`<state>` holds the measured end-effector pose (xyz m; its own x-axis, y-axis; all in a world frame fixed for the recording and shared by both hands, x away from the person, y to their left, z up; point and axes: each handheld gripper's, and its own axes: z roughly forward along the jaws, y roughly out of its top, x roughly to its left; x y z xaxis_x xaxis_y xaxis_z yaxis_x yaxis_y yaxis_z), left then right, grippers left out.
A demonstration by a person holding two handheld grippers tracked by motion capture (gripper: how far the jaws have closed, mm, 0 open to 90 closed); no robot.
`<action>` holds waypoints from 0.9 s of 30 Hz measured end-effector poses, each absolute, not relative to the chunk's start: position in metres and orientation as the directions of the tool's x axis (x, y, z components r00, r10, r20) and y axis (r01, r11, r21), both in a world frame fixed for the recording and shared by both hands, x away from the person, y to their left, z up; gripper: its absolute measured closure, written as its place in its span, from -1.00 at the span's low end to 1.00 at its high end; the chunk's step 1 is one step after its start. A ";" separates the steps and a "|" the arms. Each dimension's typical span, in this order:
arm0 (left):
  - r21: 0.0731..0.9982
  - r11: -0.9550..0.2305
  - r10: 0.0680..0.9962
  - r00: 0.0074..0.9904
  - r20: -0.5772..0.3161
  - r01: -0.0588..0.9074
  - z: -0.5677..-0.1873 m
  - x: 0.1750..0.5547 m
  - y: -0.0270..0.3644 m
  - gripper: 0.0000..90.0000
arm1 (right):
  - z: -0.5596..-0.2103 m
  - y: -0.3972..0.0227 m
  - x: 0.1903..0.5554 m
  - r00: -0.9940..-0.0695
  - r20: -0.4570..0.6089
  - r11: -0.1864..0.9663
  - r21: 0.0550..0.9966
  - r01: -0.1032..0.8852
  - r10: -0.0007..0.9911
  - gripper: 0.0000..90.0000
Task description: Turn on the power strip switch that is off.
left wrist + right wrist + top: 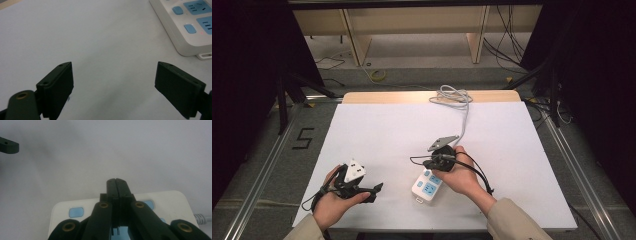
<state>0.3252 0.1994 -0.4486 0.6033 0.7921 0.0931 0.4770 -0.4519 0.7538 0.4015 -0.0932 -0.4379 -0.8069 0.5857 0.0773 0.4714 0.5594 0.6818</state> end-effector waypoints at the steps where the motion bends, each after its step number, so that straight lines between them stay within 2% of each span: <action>1: 0.754 -0.452 0.792 0.603 0.093 0.477 -0.449 0.325 0.199 -0.67 | -0.438 -0.093 0.402 -0.805 0.079 0.561 0.677 0.476 0.588 1.00; 27: 0.754 -0.452 0.792 0.604 0.092 0.477 -0.449 0.325 0.199 -0.67 | -0.442 -0.082 0.405 -0.821 0.066 0.643 0.588 0.492 0.568 1.00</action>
